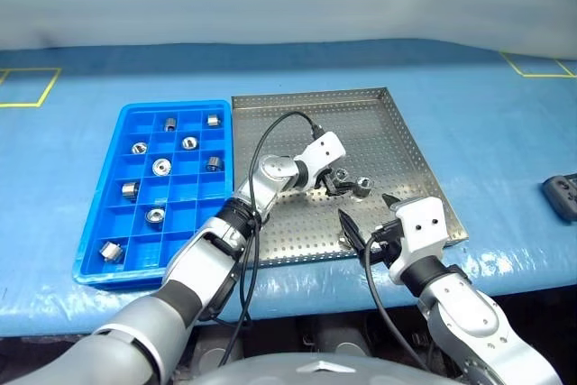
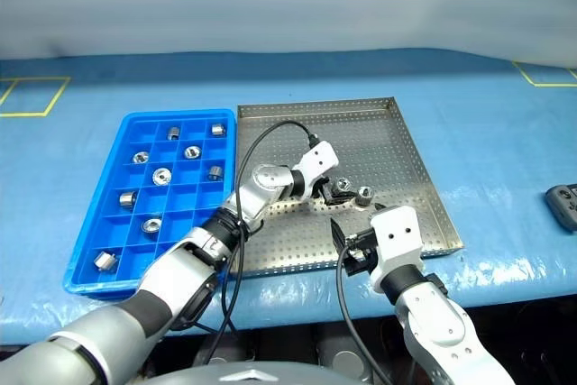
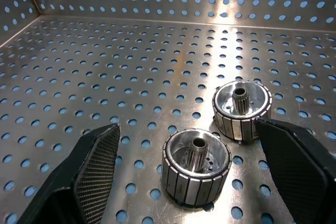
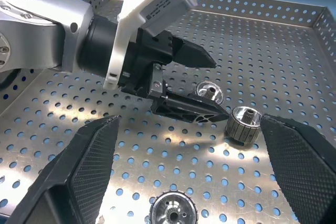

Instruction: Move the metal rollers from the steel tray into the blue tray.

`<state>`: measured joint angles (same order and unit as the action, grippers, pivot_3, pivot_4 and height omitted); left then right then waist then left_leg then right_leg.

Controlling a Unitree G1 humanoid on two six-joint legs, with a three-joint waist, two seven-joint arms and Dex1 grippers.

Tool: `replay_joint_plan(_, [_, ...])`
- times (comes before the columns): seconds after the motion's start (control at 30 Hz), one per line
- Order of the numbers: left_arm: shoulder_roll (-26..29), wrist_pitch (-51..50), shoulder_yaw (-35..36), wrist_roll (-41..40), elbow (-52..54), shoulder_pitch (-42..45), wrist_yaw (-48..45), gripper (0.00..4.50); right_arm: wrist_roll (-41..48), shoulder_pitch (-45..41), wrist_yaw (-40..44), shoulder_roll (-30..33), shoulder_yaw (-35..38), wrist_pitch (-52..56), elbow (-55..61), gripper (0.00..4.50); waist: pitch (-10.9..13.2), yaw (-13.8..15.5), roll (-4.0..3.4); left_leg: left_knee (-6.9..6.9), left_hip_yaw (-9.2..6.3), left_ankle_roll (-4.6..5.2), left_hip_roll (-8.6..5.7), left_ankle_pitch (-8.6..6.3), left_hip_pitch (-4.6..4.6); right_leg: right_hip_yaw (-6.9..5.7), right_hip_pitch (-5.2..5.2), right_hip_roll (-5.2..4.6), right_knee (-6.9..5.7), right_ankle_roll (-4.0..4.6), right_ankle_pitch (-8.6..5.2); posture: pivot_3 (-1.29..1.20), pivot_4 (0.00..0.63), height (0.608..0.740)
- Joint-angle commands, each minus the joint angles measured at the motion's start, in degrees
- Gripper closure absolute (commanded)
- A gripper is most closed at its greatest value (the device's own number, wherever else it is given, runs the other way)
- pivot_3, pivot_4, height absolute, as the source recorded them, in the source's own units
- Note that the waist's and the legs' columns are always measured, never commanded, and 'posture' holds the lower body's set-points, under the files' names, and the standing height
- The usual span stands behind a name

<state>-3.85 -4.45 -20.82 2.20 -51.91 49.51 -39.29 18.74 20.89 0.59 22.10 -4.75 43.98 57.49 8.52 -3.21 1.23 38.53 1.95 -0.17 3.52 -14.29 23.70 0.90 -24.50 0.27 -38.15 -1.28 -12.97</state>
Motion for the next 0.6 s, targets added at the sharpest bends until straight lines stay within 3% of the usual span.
replay_joint_plan(0.03, [-1.02,1.84,0.34,1.29,-1.27,1.32,-0.29,0.06,0.62,-0.27,-0.66,0.26,0.15,-1.45,2.51,0.00,0.00,-0.28,0.00,0.00,0.00,0.00,0.00,0.00,0.01,0.00,0.00,0.00,0.00,0.00,0.00,-0.16,0.150,0.740])
replay_joint_plan(0.17, [-1.42,2.40,0.18,2.66,-2.79,0.98,-0.16,0.06,0.70,0.03,-1.11,0.45,0.18,-1.73,2.51,0.00,0.00,-0.67,0.00,0.00,0.00,0.01,0.00,0.00,0.00,0.01,0.00,0.00,0.00,0.00,0.00,-0.16,0.150,0.740])
replay_joint_plan(0.27, [-1.53,2.96,0.17,3.42,-3.24,0.74,-0.16,0.54,0.73,0.17,-1.35,0.50,0.15,-1.89,2.51,0.00,0.00,-0.74,0.00,0.00,0.01,0.01,0.00,0.00,-0.01,0.01,0.00,0.00,-0.01,-0.01,0.00,-0.16,0.150,0.740])
replay_joint_plan(0.5, [-1.52,3.24,0.76,4.24,-3.61,0.95,0.19,2.82,0.93,0.36,-1.50,0.39,0.29,-1.77,2.51,0.00,-0.01,-0.74,0.01,0.00,0.02,0.01,0.00,-0.01,0.00,0.02,0.00,0.00,-0.01,-0.02,0.01,-0.16,0.150,0.740])
replay_joint_plan(0.6, [-1.37,2.87,1.33,3.98,-3.43,0.59,0.21,2.82,0.92,0.22,-1.48,0.21,-0.08,-1.38,2.51,0.00,-0.02,-0.76,0.02,0.00,0.02,0.01,0.00,-0.01,-0.02,0.02,0.01,0.00,-0.01,-0.03,0.02,-0.16,0.150,0.740])
